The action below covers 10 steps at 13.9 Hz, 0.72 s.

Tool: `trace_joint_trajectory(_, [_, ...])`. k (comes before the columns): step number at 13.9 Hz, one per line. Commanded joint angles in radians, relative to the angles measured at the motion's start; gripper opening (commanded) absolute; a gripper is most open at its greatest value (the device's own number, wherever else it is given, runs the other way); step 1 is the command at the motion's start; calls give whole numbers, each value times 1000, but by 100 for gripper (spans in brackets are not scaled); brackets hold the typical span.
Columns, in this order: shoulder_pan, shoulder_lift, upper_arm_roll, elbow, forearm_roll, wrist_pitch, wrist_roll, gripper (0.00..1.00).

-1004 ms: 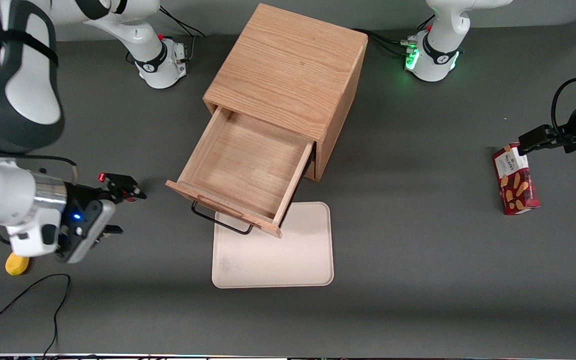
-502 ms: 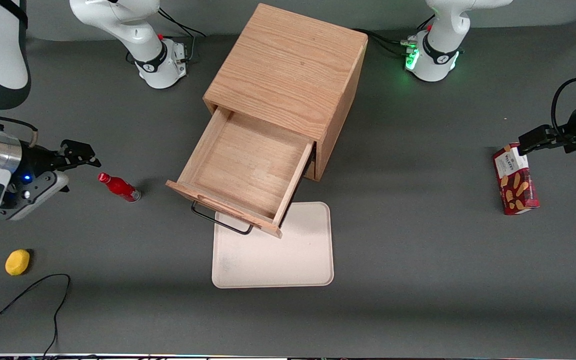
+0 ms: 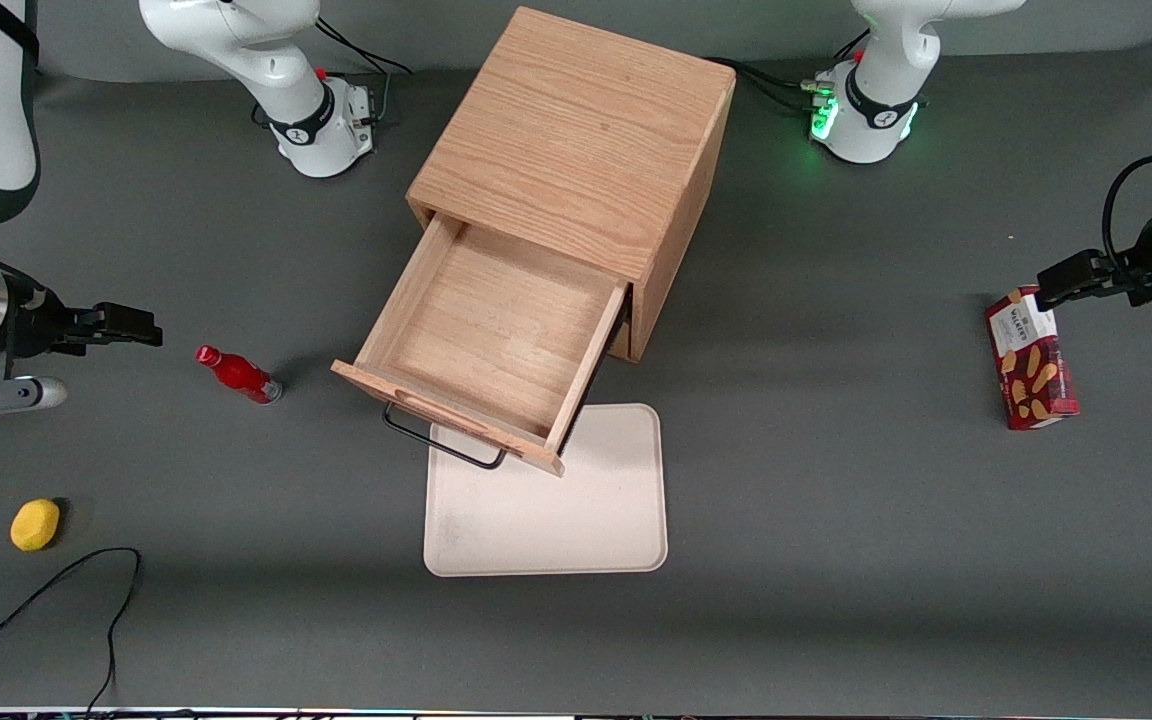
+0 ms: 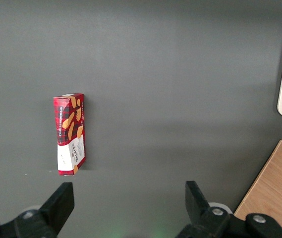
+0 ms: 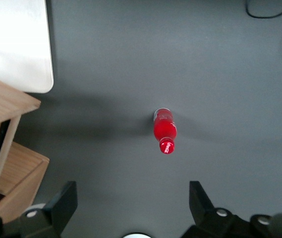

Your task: Open upper drawer

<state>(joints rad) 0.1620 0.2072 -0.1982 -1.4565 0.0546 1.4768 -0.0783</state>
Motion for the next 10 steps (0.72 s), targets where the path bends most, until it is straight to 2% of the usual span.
trace_joint_trajectory(1, [16, -98, 0, -99, -22, 40, 52, 100])
trace_joint_trajectory(4, [21, -271, -3, -322, -24, 157, 43, 100])
trace_joint_trajectory(7, [4, -287, 0, -334, -32, 148, 16, 100])
trace_joint_trajectory(8, [-45, -278, 28, -317, -30, 146, -10, 100])
trace_joint_trajectory(10, [-152, -255, 146, -268, -25, 116, 3, 100])
